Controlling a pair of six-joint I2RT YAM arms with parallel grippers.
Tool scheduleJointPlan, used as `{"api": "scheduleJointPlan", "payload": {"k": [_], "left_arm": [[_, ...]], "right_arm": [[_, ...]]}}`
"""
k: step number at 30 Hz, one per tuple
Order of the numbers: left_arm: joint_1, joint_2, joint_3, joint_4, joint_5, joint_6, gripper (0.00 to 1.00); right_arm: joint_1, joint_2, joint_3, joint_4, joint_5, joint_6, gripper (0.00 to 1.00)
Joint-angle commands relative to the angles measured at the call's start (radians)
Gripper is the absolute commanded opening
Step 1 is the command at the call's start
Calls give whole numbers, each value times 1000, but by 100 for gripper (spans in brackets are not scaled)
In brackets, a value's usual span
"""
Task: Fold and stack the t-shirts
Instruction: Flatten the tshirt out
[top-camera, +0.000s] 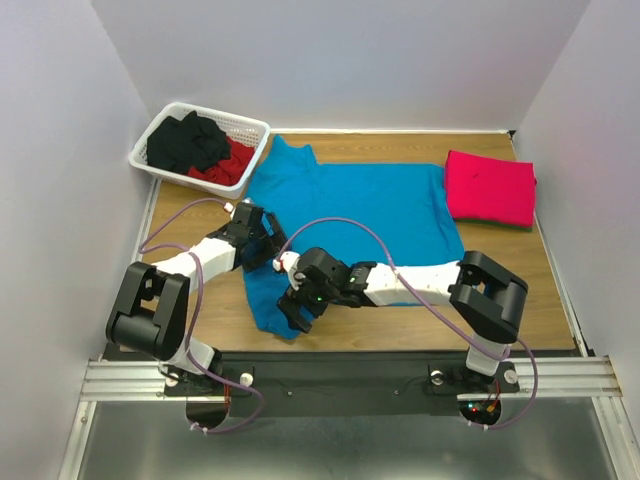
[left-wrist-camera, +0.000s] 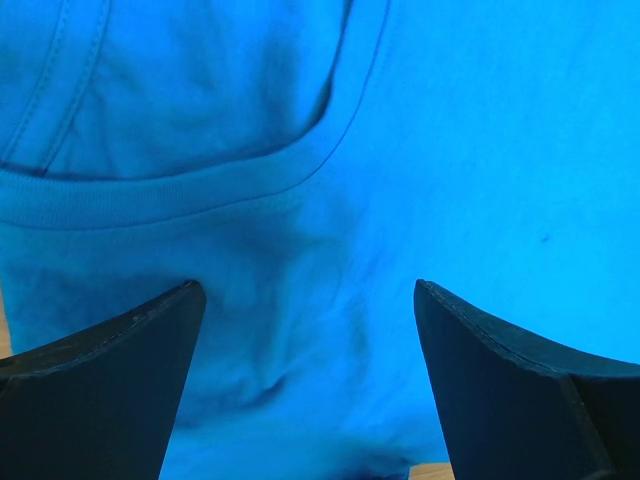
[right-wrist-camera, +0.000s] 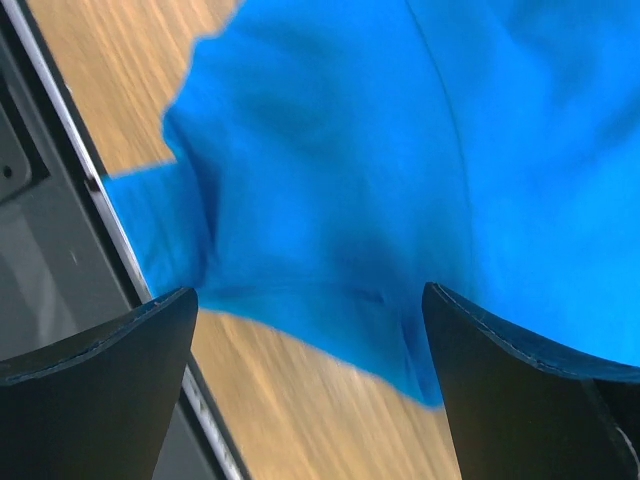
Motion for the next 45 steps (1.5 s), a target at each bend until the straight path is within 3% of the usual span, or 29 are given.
{"api": "scheduleJointPlan", "payload": {"k": [1,6,16,29,31,34,37,38,41,45], "left_arm": [[1,-1,-62,5,33,6,98],[1,-9,-74,2,30,6,98],[2,-5,-73,-8,12,10,98],[25,-2,-42,-48,-28,30,98],[25,-5,-39,-48,-19,39,98],[25,-28,-25,-62,-4,55,98],[19,-80,3,-88,2,72,98],[8,-112,31,-124,-37,67,99],[-9,-149,116,-201,-155,68,98],[-9,-117,225,-209,-159,113,98]], "right_arm": [[25,35,83,101,-36,-75,100],[40,44,56,101,-19,-61,100],[71,-48,-157,135,19,30,100],[230,-371,-377,20,106,295,100],[230,-434,-377,-33,197,353,100],[218,-487,-302,-168,486,457,100],[73,-554,-242,-273,536,552,100],[12,-592,-239,-284,490,559,100],[-205,-631,-201,-305,545,513,100],[-470,-527,-75,-314,504,453,100]]}}
